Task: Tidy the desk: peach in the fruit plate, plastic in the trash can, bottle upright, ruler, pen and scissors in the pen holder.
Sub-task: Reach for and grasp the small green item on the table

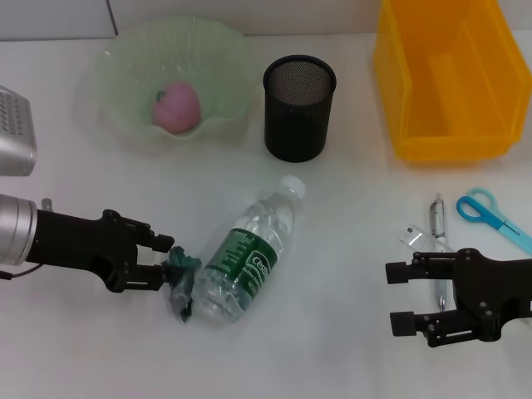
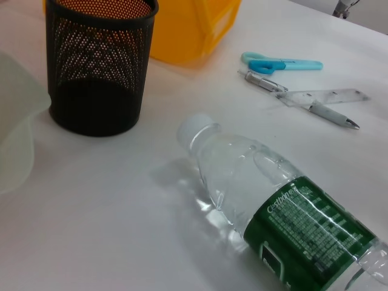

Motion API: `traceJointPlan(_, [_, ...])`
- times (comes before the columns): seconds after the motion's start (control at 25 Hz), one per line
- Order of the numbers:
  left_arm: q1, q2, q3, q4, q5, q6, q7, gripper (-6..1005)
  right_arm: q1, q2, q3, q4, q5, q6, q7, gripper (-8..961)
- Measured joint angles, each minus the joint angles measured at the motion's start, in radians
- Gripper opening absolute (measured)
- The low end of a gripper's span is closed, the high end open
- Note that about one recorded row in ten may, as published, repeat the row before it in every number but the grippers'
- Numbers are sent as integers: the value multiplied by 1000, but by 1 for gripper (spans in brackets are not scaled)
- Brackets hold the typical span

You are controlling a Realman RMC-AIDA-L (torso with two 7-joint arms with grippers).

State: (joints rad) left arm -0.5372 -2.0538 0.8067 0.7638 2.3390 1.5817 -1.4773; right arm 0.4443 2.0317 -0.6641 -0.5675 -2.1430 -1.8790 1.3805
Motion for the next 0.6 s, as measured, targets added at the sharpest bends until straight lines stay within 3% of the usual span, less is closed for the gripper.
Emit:
traceJointPlan(0.08, [1, 0, -2, 0, 0, -1, -1, 638, 1, 0, 0, 0, 0, 0, -2, 794])
traceJointPlan(0.24, [7, 6, -5, -2, 0, -3, -23, 389, 4, -1, 0, 0, 0, 0, -4, 793])
traceJointPlan(0.6, [5, 15, -2, -6, 0, -2, -95, 324, 6, -2, 4, -2, 6, 7, -21, 792])
